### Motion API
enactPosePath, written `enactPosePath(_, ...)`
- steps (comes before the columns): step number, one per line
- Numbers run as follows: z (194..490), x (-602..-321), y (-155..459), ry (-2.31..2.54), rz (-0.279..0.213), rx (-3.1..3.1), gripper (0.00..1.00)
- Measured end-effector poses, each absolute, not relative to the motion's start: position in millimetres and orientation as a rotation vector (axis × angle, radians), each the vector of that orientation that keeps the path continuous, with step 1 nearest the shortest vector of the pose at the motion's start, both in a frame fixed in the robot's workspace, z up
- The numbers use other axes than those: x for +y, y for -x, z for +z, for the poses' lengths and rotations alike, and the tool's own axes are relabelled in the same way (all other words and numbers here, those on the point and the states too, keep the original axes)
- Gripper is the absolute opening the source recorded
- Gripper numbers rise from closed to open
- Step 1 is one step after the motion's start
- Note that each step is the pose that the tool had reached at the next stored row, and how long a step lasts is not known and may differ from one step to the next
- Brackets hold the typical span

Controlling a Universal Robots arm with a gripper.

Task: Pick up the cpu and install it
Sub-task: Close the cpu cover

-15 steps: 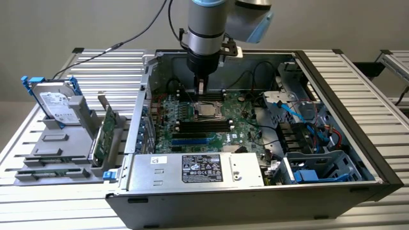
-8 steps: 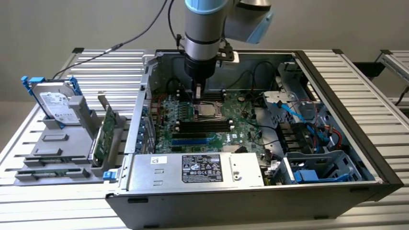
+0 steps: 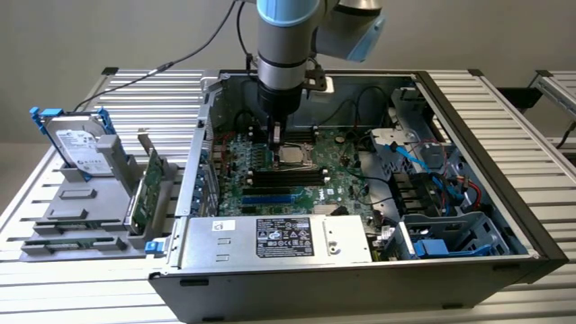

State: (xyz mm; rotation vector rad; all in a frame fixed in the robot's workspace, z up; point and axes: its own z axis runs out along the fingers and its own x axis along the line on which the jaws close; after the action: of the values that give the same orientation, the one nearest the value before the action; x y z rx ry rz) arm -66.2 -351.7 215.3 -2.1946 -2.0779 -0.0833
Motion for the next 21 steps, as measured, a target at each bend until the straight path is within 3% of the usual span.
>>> enactPosePath(11, 205, -357, 67, 2.195, -0.083, -2.078, 0.11)
enactPosePath(21, 216, -357, 88, 2.19, -0.087, -2.073, 0.11)
